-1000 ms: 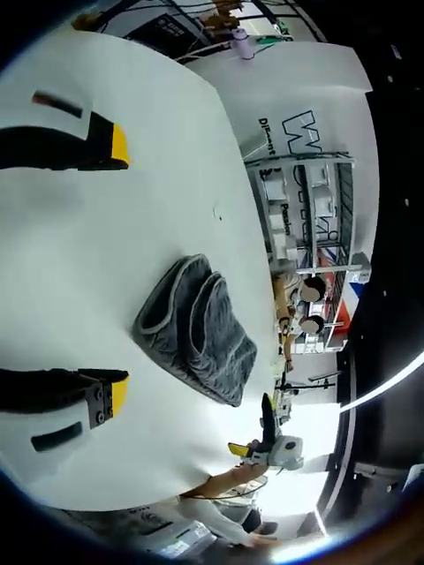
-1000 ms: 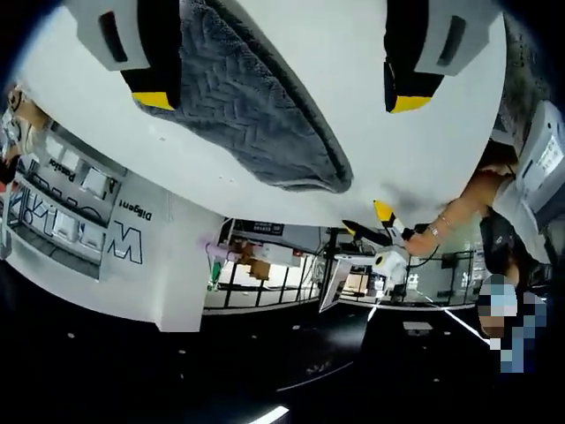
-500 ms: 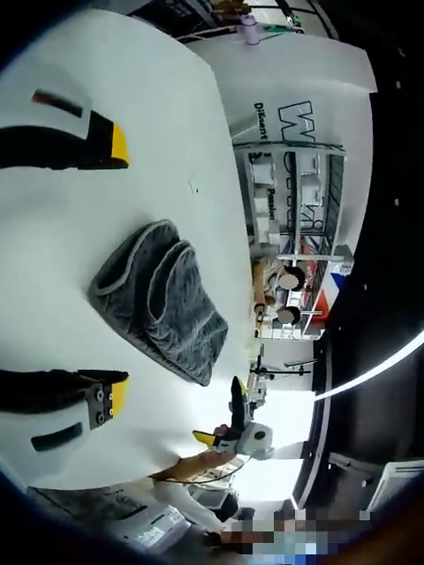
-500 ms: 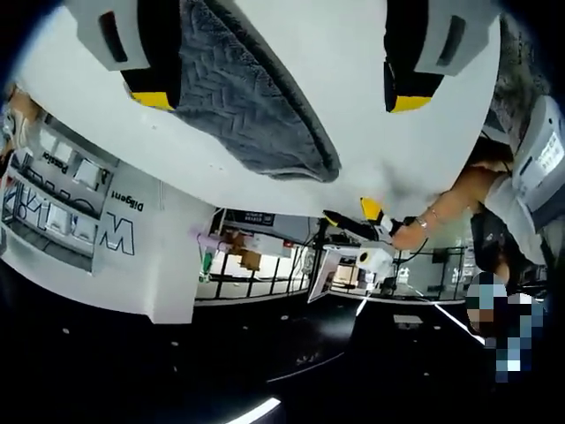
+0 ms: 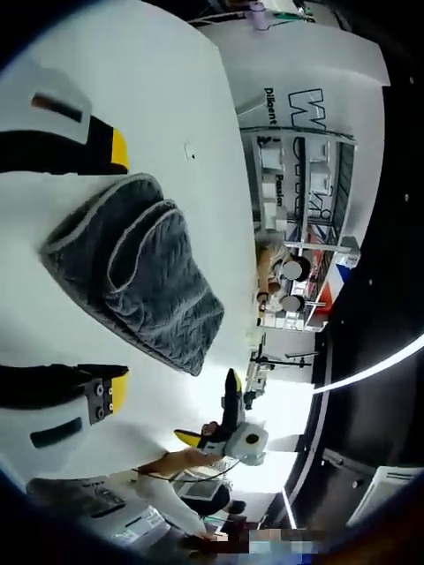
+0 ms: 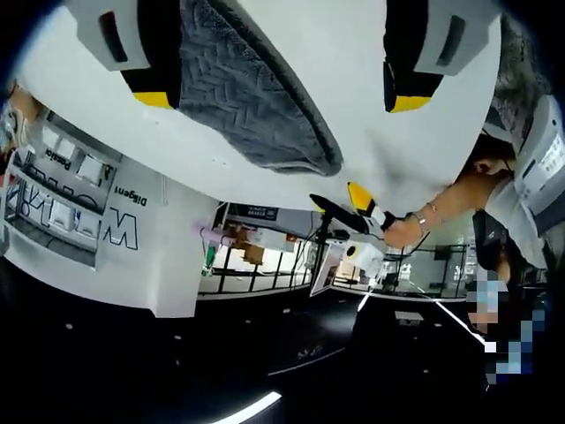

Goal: Fold the towel on the table until its edges align and the towel forms a compact rectangular stack.

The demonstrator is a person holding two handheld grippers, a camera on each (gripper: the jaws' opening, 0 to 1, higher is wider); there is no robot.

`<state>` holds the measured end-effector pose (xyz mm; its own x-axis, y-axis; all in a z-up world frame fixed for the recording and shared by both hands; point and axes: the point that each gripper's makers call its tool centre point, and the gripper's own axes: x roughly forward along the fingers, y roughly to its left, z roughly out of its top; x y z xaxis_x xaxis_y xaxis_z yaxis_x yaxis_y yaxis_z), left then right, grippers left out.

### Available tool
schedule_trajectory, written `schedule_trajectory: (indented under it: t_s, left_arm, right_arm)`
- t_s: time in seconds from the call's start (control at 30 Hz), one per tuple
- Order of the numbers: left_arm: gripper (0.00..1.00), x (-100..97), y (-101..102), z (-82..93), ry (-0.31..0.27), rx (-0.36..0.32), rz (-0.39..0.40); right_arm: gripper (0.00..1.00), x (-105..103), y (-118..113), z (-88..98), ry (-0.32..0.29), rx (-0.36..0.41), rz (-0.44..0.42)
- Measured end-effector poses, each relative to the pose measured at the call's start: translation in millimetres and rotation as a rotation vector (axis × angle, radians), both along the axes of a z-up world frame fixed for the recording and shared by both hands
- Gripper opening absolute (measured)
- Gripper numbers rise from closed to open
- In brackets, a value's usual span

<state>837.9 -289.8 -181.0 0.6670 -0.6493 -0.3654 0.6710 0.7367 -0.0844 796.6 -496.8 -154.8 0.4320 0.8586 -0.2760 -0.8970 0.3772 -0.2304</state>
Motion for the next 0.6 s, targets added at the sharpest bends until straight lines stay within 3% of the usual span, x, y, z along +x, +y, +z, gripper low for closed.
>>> schedule_trajectory:
  t_s: [0.2,0.33,0.6]
  left_arm:
    - [0.87,22.9,-19.0,-7.7,0.05,-0.013,0.015]
    - [0.86,39.2,-16.7,-20.6,0.078,-0.003,0.074]
    - [0.81,52.4,-16.4,-31.4,0.107,-0.02,0.108]
  right_arm:
    - [1.0,-1.4,0.8,2.0,0.0,0.01,0.002]
    - [1.0,-0.7,1.0,0.0,-0.001,0.0,-0.002]
    - [0.99,-4.1,6.0,-2.1,0.004,-0.006,0.006]
